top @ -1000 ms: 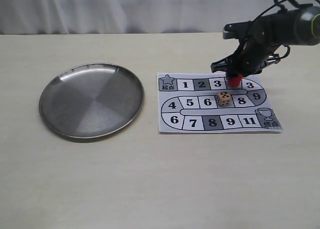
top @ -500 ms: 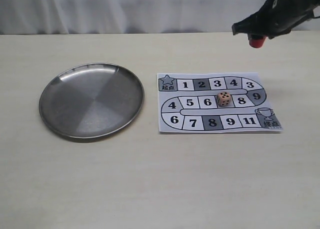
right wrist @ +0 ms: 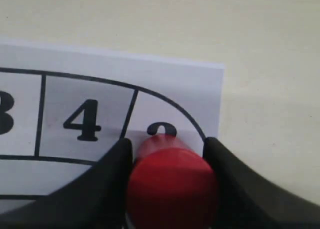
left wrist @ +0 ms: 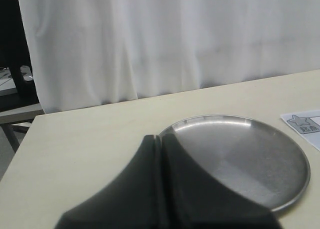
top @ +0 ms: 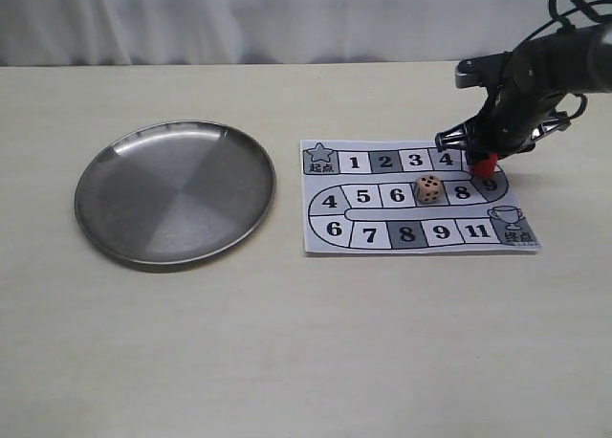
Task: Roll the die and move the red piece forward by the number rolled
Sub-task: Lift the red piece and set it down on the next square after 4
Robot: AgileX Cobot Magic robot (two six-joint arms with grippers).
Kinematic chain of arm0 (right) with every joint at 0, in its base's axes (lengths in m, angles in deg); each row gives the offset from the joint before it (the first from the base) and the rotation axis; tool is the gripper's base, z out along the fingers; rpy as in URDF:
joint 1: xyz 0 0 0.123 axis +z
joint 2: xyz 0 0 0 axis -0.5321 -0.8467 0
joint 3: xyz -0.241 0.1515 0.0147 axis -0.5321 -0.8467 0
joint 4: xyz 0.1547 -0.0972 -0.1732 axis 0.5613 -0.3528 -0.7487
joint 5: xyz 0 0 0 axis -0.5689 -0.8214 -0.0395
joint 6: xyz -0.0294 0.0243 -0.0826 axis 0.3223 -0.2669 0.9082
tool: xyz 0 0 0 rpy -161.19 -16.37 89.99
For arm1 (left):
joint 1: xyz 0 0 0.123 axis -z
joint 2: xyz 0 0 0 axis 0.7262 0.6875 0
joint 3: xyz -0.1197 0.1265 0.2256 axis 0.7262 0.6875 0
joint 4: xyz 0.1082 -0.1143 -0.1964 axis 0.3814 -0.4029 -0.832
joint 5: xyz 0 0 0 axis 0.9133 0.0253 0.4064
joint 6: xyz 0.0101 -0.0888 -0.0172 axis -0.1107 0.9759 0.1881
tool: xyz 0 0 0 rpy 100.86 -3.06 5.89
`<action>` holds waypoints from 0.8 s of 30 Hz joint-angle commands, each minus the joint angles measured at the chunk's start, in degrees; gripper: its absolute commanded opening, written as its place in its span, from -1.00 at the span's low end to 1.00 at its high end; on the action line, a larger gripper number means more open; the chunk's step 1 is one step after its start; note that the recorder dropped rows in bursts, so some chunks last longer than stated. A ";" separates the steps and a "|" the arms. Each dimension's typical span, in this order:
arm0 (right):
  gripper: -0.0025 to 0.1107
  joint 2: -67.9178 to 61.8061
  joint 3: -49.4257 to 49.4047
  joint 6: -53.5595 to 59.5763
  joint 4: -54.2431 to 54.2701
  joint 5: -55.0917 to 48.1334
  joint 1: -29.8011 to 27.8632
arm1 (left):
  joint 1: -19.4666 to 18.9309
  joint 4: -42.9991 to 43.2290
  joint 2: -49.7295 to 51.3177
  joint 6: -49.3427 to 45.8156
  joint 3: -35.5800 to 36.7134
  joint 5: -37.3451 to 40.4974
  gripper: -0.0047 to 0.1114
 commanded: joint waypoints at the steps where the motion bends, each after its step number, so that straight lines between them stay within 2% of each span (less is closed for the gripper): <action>1: -0.88 -2.24 -0.57 -0.13 0.62 -0.71 -0.21 | 0.48 -0.11 -0.15 0.05 0.10 -0.53 -0.92; 21: -0.87 -1.74 -0.29 -0.13 0.48 3.66 -0.10 | 0.48 -0.11 -0.15 0.05 0.10 -0.53 -0.92; 24: -0.76 -0.72 -0.29 -0.13 0.48 3.95 -0.10 | 0.48 -0.11 -0.15 0.05 0.10 -0.53 -0.92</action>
